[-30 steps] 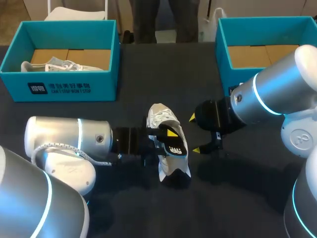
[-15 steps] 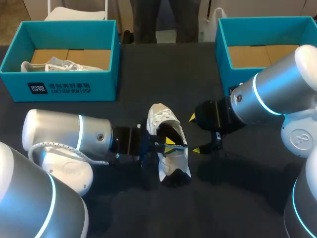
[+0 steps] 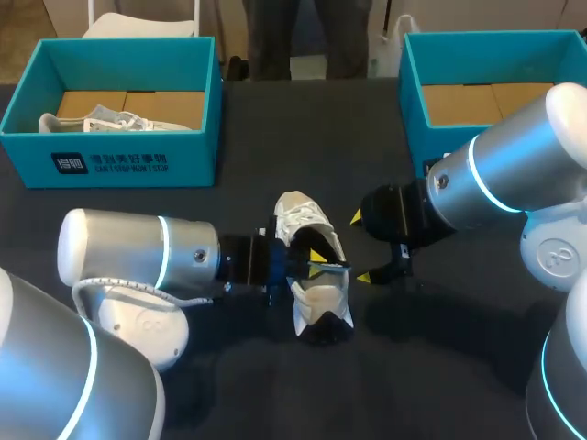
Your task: Take the shoe out of the shoebox, open the shoe tongue, remove and reinsert the insole, then place the shoe into the shoebox
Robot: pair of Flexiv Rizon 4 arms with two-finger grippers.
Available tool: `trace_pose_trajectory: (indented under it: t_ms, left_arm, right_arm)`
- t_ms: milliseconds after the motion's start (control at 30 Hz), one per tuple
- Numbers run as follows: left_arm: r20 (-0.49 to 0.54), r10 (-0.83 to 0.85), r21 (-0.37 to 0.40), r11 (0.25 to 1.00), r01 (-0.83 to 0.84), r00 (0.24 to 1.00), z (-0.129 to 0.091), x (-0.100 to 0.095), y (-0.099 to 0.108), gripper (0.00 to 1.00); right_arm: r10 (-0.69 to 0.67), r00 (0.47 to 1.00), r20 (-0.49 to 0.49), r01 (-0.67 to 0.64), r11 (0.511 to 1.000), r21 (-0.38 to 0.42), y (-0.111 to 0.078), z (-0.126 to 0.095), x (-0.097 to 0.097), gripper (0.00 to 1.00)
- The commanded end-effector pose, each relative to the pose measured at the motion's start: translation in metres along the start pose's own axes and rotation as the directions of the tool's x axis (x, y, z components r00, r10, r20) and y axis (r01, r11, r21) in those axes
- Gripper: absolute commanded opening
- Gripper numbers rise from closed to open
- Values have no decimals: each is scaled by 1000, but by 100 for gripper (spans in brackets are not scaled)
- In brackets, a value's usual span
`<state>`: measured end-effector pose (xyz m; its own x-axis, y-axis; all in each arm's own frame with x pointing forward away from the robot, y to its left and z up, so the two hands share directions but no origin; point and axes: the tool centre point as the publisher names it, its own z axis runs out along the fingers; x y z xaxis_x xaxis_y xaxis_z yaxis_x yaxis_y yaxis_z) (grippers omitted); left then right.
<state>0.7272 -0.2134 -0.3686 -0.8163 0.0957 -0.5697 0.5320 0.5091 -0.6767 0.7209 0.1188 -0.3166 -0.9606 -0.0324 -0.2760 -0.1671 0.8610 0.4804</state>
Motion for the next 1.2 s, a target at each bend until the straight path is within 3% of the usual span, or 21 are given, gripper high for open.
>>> trace_pose_trajectory:
  t_ms: [33,133,267,400,467,500,1100,1133,1167,1200]
  left_arm:
    - [-5,-7,-8,1000,7,1000,3,-3,-4,40]
    - [-8,-10,19,1000,10,1000,-3,-4,-13,39]
    - [-14,-8,42,999,9,1000,-9,-4,-23,27]
    - [-27,0,42,999,1,1000,-7,-3,-28,25]
    - [-30,4,35,999,-3,1000,-4,-2,-27,13]
    - [-30,4,34,999,-3,1000,-4,-1,-27,0]
    - [7,25,-35,999,-25,1000,15,-1,6,0]
    - [8,24,-35,999,-24,1000,14,-1,5,9]
    - [6,20,-32,999,-20,1000,11,-2,3,33]
    - [8,15,-26,1000,-15,1000,9,-2,1,38]
  right_arm:
    - [0,1000,3,0,1000,1,1,3,0,100]
    - [0,1000,3,0,1000,1,1,3,0,100]
    - [0,1000,3,0,1000,1,1,3,0,100]
    - [0,1000,3,0,1000,1,1,3,0,100]
    - [0,1000,3,0,1000,1,1,3,0,100]
    - [0,1000,3,0,1000,1,1,3,0,100]
    - [0,1000,3,0,1000,1,1,3,0,100]
    - [0,1000,3,0,1000,1,1,3,0,100]
    - [0,1000,3,0,1000,1,1,3,0,100]
    - [0,1000,3,0,1000,1,1,3,0,100]
